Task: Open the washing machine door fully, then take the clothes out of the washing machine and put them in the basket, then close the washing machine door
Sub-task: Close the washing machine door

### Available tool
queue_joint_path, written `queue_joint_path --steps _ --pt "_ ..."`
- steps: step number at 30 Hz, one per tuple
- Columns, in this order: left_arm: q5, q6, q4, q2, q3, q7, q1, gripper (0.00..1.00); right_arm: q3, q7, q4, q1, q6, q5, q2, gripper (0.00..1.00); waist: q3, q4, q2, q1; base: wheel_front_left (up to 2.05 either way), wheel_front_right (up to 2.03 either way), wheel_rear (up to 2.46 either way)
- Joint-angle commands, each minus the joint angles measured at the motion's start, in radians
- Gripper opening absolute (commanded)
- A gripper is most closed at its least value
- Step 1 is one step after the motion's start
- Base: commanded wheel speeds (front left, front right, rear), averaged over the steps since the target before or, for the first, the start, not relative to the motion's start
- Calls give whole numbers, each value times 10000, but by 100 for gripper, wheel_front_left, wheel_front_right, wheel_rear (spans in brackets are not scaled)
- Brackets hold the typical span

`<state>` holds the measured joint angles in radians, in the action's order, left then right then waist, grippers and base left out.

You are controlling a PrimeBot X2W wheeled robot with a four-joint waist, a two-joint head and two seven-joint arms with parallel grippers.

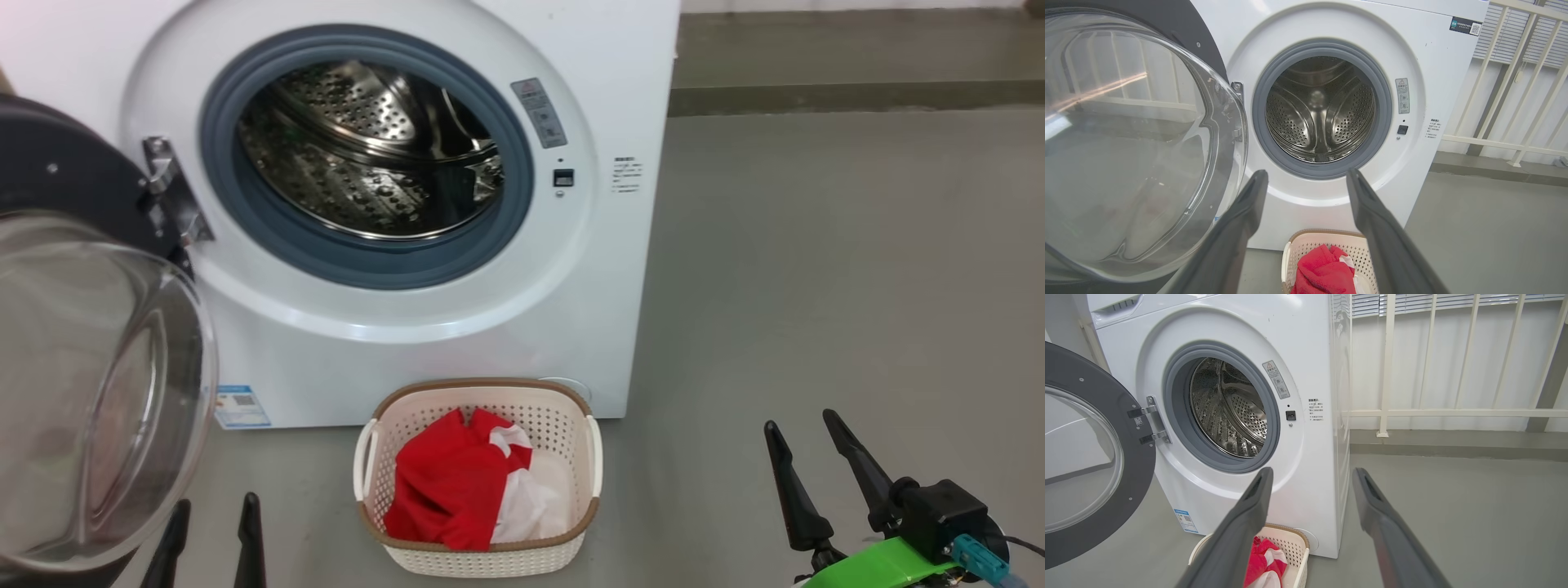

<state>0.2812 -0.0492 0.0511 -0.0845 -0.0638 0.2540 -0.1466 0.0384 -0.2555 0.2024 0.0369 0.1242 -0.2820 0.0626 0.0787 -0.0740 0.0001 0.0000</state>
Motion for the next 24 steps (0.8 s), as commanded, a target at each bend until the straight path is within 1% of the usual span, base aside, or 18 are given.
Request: queue_joint_path --steps 1,14,24 --pt "-39 84 -300 -225 -390 68 162 100 260 -63 -227 -422 65 -41 133 100 23 -357 -1 0 0 0 0" --pt "-78 445 -486 -563 -683 -117 165 100 372 -63 -177 -442 65 -130 64 100 98 -1943 -1 0 0 0 0" --pt "-184 568 -659 -781 -628 -360 195 100 560 -63 -125 -520 65 -173 -37 100 155 -3105 -1 0 0 0 0"
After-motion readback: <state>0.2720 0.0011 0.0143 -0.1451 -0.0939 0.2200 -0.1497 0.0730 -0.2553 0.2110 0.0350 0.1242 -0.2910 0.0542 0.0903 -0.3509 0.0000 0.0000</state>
